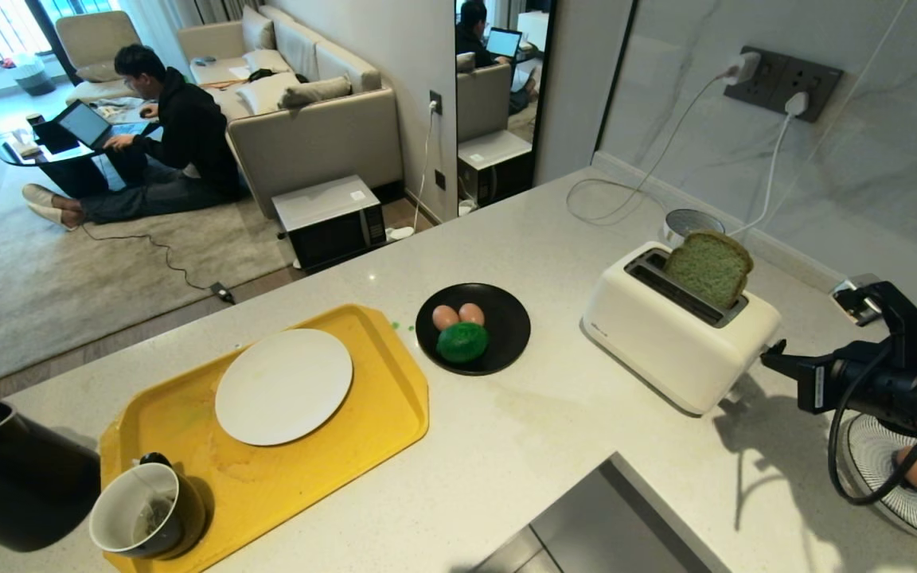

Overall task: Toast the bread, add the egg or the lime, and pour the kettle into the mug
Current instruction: Use a bread toaster

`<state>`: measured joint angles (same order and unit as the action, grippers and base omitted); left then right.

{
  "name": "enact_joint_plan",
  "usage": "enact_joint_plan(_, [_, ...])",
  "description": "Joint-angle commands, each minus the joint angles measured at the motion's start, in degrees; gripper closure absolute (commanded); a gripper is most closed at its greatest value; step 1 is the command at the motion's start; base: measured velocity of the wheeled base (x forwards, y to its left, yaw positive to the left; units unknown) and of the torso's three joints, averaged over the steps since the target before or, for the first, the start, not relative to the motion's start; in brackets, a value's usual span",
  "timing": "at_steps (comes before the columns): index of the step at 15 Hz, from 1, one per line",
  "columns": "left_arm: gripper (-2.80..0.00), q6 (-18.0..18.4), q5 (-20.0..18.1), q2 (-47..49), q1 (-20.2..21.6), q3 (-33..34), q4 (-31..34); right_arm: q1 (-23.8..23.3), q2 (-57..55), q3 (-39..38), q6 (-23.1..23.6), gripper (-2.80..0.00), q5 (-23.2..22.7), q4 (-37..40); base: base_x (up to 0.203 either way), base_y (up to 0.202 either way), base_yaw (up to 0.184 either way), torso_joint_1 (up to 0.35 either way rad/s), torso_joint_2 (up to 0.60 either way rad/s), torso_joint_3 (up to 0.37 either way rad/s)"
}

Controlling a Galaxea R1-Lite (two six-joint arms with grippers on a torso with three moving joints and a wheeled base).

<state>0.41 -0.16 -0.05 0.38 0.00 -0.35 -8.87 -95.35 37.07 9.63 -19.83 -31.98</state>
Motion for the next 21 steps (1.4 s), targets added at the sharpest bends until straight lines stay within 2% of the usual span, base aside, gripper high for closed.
enact_joint_plan(1, [0.00,0.0,0.0,0.0,0.0,0.0,0.0,-0.4,-0.9,0.4,0.0,0.00,-0.1,-0.3,0.000,0.000,0.000,0.000,0.00,0.000])
enact_joint_plan(9, [0.00,0.0,0.0,0.0,0.0,0.0,0.0,-3.6,-4.4,4.6,-0.1,0.00,-0.3,-1.1,0.000,0.000,0.000,0.000,0.00,0.000])
enact_joint_plan(21, [0.00,0.0,0.0,0.0,0.0,0.0,0.0,-2.7,-5.6,5.4,0.2,0.00,-0.6,-1.3,0.000,0.000,0.000,0.000,0.00,0.000])
